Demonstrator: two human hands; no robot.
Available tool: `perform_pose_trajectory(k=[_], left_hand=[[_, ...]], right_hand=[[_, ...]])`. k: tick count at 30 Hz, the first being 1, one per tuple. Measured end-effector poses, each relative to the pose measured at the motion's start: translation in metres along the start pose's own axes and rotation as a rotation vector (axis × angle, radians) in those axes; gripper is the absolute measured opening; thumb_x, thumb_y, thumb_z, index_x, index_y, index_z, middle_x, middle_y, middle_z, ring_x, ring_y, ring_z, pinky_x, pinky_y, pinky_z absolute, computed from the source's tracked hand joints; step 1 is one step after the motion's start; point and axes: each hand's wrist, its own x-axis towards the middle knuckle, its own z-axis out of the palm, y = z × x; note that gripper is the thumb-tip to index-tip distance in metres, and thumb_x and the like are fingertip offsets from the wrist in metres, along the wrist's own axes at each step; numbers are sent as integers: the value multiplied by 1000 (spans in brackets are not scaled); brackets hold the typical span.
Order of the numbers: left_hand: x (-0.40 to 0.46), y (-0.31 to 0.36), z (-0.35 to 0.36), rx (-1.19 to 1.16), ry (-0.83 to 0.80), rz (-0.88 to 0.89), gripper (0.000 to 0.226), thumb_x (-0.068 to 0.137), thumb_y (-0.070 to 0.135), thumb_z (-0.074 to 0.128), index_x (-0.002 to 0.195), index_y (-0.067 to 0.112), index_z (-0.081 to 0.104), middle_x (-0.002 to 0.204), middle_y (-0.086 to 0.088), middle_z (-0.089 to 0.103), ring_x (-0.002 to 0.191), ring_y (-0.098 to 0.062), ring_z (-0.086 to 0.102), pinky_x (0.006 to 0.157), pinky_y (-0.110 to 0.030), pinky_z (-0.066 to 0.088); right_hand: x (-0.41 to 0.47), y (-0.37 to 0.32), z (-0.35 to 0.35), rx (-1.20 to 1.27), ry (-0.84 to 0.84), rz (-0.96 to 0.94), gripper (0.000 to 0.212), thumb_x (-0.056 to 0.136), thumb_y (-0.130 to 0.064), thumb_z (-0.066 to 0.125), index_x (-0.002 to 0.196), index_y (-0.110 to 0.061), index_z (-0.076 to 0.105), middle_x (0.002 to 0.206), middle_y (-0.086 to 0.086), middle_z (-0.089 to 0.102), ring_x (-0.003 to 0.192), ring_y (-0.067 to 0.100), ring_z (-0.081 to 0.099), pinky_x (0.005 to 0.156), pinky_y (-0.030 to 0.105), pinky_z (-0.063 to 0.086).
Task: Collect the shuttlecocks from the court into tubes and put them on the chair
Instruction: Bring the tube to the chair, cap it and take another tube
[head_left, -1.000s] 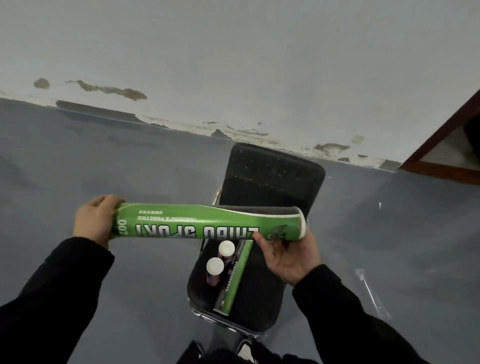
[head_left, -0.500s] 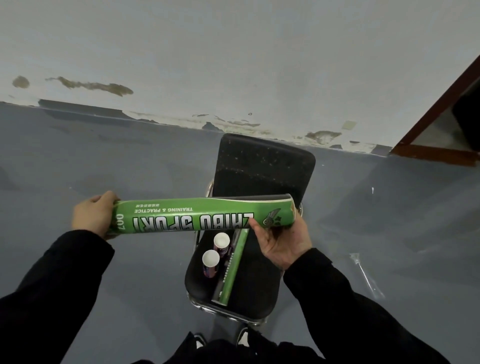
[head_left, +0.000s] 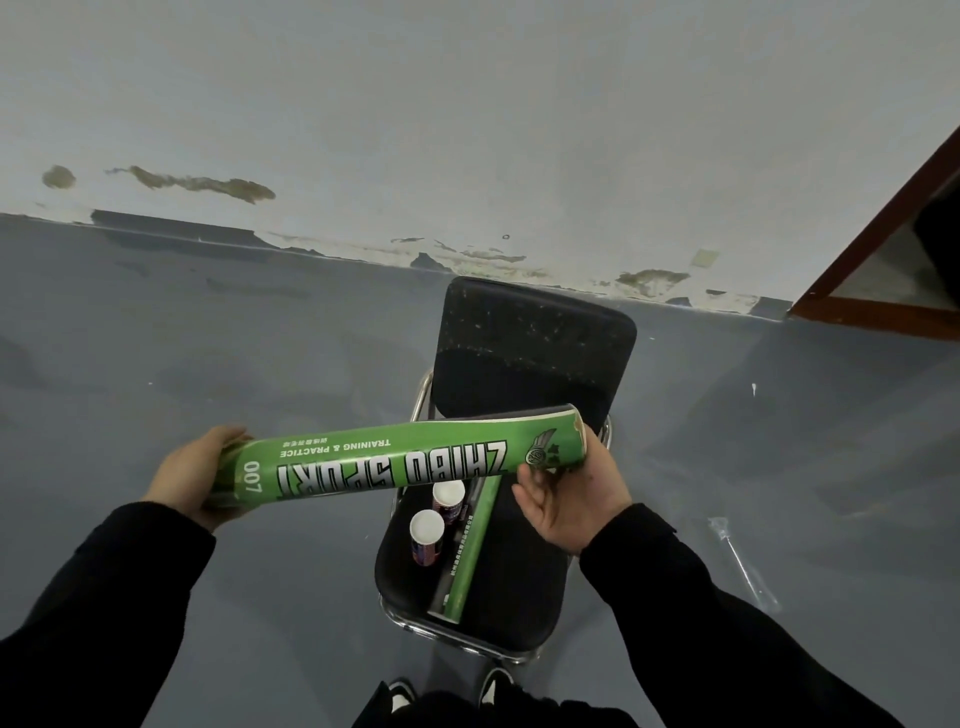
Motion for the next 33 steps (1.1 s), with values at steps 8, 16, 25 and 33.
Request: perform_pose_trajectory(k=[8,16,25,33], left_hand=[[-4,-2,-3,-226,-224,-30,20,102,30,52,96,18,67,82,-3,73,86,-23,64,82,-42,51],[-6,-10,21,-188,-309,25,24,105,35,53,98,17,68,86,-4,76,72,-17,74,69,-42,63],[2,-20,32,-176,-232,100,27,103,39,55,104,19,73,94,-3,76,77,-18,71,56,-35,62],[6,-18,37,-167,-186,77,28,101,42,55,98,21,73,87,-2,74,75,-20,67,53,-35,60]], right_hand=[[2,-8,-11,-56,-3,-124,68,81,-73,62,115,-15,74,101,8,70,95,25,68,90,41,56],[2,-23,-35,-93,107,-284,71,87,-75,50,127,-20,70,131,13,64,120,30,62,88,41,55],[-14,-34,-48,-286,43,-457,47,97,-52,54,134,-25,62,122,8,64,97,24,69,85,45,59],[-19,-46,-50,-392,127,-632,29,102,-27,57,129,-36,66,124,10,70,113,34,67,84,47,61]])
